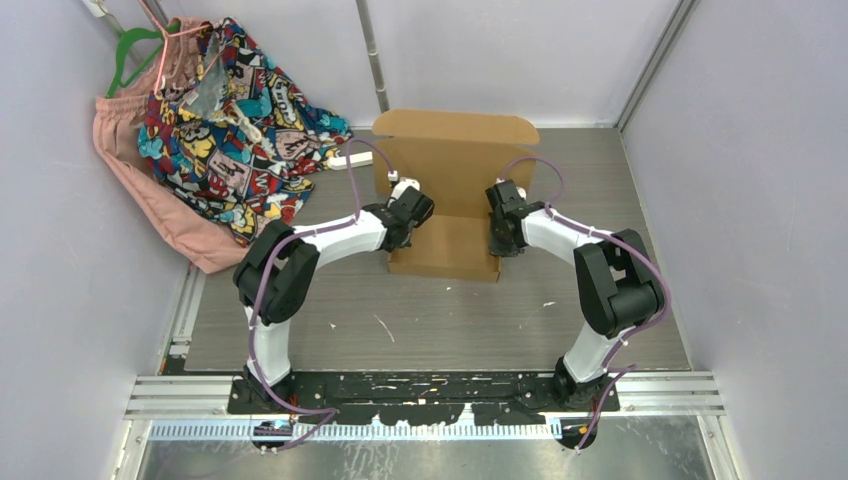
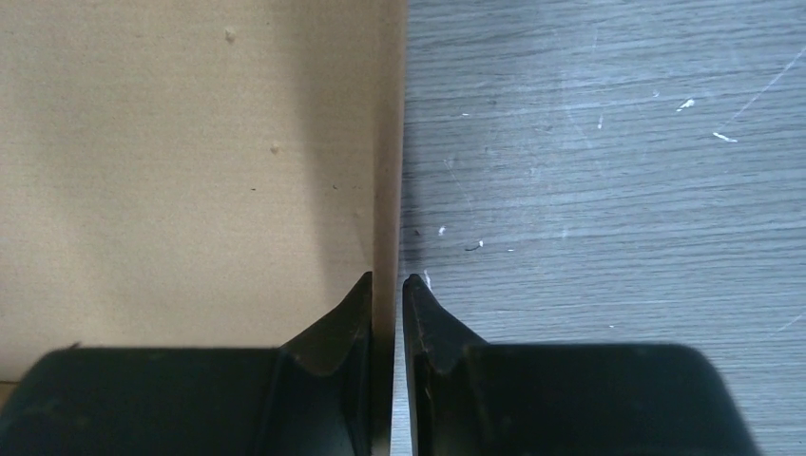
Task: Fold the paper box
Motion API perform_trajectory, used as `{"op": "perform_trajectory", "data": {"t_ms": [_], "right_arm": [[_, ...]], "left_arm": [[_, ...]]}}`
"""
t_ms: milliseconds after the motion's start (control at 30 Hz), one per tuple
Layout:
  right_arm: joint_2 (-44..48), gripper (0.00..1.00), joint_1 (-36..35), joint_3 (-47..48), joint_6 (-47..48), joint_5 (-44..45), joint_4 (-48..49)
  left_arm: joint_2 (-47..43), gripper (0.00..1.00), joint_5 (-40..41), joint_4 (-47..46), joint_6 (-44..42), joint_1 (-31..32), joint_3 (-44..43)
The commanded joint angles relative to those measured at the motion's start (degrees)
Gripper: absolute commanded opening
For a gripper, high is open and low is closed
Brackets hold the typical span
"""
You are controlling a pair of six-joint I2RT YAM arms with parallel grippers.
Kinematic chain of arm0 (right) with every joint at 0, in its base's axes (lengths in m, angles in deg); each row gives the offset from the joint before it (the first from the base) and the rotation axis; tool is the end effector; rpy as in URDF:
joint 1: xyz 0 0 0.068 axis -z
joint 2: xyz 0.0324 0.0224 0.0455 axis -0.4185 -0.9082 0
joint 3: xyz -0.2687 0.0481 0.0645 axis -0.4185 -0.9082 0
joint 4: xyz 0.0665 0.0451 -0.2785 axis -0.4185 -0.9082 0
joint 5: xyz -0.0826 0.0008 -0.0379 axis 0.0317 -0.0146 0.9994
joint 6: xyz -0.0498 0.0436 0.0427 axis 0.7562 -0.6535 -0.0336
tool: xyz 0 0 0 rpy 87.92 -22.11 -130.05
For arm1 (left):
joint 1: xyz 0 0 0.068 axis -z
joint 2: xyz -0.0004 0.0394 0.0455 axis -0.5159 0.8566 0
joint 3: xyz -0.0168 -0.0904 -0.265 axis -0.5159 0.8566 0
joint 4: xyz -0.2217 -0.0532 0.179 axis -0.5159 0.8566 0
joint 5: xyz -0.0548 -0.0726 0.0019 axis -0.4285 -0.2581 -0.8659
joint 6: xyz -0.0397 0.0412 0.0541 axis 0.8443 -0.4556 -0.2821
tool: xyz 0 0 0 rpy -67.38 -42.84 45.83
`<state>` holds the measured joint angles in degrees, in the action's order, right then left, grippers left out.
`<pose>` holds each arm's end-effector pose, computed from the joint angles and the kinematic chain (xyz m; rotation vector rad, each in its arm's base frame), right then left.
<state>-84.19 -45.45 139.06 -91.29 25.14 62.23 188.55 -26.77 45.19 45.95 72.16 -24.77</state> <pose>0.3488 0.1206 0.1291 0.0974 2.6762 0.0243 0.3585 -0.2693 0.1412 0.1339 2.4206 0.1441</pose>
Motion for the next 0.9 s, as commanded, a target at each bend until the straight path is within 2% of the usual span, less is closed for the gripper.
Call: {"op": "perform_trajectory", "data": {"t_ms": [0, 233, 500, 700, 767, 867], "right_arm": [[2.9, 0.20, 0.5, -1.4, 0.7, 4.0, -1.7], [2.6, 0.20, 0.4, -1.1, 0.9, 3.9, -2.1], [2.4, 0.20, 0.5, -0.7, 1.1, 4.9, -2.6], [4.0, 0.38, 0.5, -0.5, 0.9, 6.5, -4.0], [5.4, 0.49, 0.5, 0.0, 0.9, 7.4, -5.2], [7.8, 0.53, 0.3, 1.3, 0.4, 8.8, -7.4]], "left_arm": [[1.9, 0.08, 4.4, 3.0, -1.1, -1.0, -0.8], [2.7, 0.03, 6.4, 3.5, -1.9, -1.0, -1.5], [4.0, 0.04, 9.6, 4.2, -2.8, -1.0, -1.7], [4.9, 0.04, 10.0, 4.6, -2.6, -1.1, -1.2], [4.6, 0.04, 9.9, 4.3, -2.6, -1.0, -0.6], [4.4, 0.04, 10.0, 4.3, -2.7, -1.1, -0.4]]}}
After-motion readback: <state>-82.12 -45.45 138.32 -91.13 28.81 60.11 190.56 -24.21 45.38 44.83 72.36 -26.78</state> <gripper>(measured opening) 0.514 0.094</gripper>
